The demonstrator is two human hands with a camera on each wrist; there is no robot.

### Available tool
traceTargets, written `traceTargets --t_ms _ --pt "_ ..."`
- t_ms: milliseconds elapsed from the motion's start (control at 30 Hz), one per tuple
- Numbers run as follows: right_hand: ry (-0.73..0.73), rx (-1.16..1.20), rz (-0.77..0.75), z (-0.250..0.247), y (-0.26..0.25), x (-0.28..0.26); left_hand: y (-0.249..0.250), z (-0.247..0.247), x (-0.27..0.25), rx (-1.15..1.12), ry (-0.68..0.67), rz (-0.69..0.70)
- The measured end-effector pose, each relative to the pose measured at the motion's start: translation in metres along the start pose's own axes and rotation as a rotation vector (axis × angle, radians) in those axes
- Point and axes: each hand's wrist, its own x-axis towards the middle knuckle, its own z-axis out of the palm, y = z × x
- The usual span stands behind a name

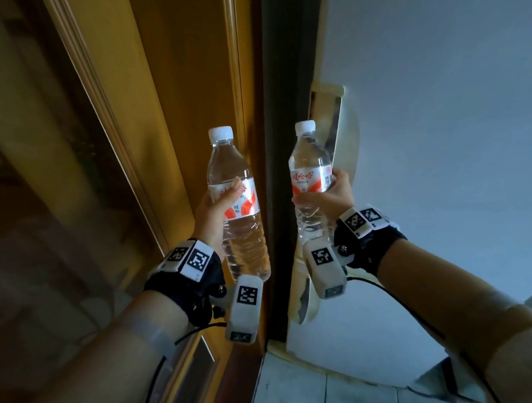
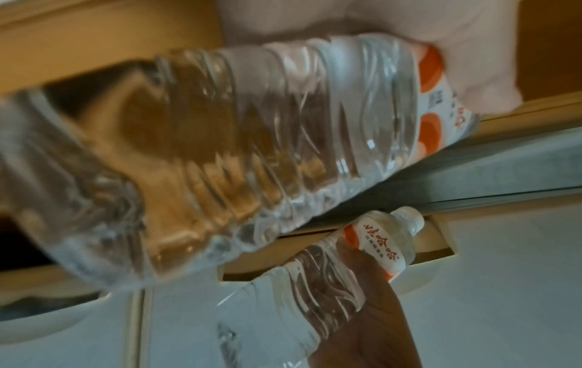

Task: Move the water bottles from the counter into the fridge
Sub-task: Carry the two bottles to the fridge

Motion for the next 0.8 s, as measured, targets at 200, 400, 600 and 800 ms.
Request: traceTargets --t_ms 200,400,600,800 --pt "0.057 -0.035 -0.012 0.006 0.01 -0.048 -0.007 -0.02 -0.037 0.019 -0.012 0.007" --pt "0.132 -0.041 -0.054 -0.002 0.025 -0.15 -0.01 -0.039 -0.113 -0.041 -0.031 -0.018" --pt "0.353 0.051 -0.094 -0.017 0.04 -0.293 -0.019 -0.048 -0.191 -0.009 -0.106 -0.098" --pt "0.419 0.27 -0.289 -0.01 0.048 -0.376 -0.024 -0.031 -0.235 -0.023 -0.21 -0.103"
